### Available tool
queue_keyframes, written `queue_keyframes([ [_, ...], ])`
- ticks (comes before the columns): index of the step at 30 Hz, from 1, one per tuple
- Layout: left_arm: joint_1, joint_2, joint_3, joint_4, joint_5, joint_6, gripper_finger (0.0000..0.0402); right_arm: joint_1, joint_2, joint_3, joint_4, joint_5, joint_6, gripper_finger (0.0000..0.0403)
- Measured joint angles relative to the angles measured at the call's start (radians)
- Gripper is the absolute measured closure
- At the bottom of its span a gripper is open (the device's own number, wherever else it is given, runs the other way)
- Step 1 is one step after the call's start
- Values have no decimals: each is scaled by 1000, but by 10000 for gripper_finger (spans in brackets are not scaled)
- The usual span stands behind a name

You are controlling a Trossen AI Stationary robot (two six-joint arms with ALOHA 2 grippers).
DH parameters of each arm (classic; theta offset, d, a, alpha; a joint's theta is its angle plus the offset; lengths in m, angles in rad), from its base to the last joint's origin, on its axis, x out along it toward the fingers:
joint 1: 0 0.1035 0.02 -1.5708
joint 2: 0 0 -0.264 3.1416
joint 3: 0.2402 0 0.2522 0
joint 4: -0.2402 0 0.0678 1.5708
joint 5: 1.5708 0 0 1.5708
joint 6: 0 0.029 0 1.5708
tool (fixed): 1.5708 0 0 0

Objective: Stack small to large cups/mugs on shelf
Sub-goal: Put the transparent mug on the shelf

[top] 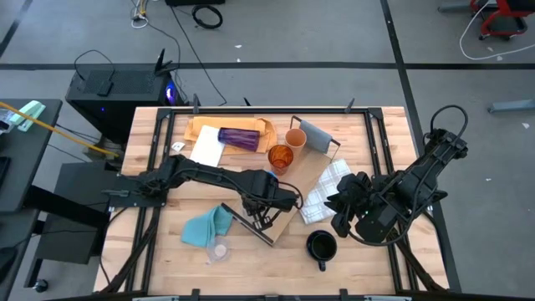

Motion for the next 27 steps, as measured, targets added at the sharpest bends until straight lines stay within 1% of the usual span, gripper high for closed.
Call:
queue_keyframes([
  [4,1,-14,0,0,-2,-3,399,0,0,0,0,0,0,314],
  [13,1,-65,1,0,-46,-12,400,0,0,0,-2,0,-2,314],
  [17,-23,-72,0,2,-101,8,400,0,0,0,-2,0,-2,314],
  [21,-56,-104,0,21,-150,19,401,0,-1,0,-2,3,-3,314],
  [24,-90,-154,0,82,-168,11,401,0,-1,0,-3,4,-3,314],
  [27,-130,-237,0,239,-218,30,401,0,-1,0,-8,3,-3,314],
])
